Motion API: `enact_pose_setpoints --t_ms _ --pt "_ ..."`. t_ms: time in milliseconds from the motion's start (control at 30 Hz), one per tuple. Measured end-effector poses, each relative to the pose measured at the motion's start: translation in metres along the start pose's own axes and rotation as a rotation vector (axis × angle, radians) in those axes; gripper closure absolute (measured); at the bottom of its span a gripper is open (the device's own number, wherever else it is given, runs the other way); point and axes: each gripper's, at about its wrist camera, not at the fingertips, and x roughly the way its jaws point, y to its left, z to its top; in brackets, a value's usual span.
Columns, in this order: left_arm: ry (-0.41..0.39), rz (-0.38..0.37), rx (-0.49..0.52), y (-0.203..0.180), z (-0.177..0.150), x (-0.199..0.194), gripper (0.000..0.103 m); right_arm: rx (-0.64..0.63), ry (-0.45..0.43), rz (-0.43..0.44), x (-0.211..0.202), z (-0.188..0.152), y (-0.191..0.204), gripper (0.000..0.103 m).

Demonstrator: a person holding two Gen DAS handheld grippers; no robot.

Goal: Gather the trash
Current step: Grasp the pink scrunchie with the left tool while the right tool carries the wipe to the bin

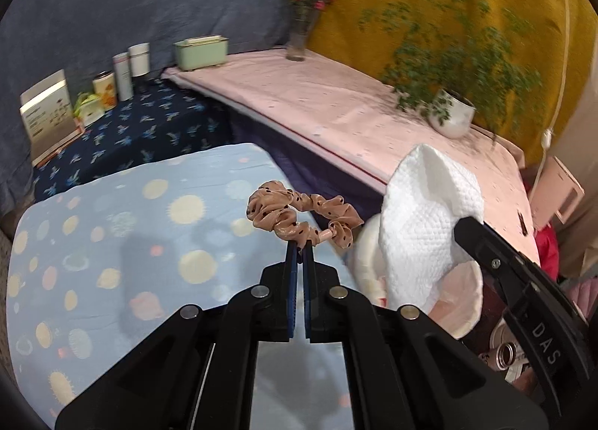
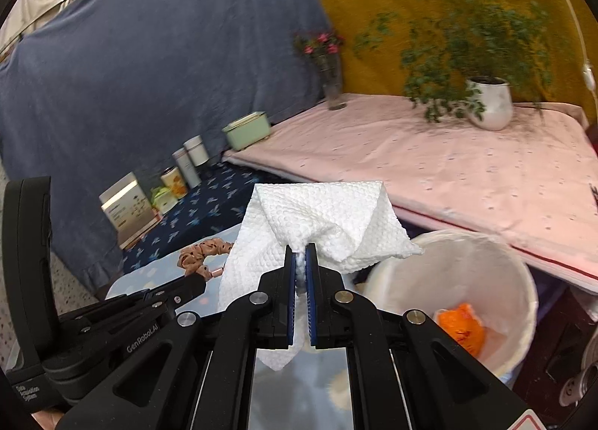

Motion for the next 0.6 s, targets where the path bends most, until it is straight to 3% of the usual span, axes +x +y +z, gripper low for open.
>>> enact_pose_setpoints --t_ms 300,600 --pt "0.014 -0.076 0.118 -0.083 -0.006 0.011 0.101 0.074 -0.057 -0.087 -0.034 0.005 -0.069 0.097" --pt "0.034 -0.11 0.189 -0.128 -0.01 0.023 0.101 0.135 -0.078 -0.146 -0.05 0.002 -0.117 0.097"
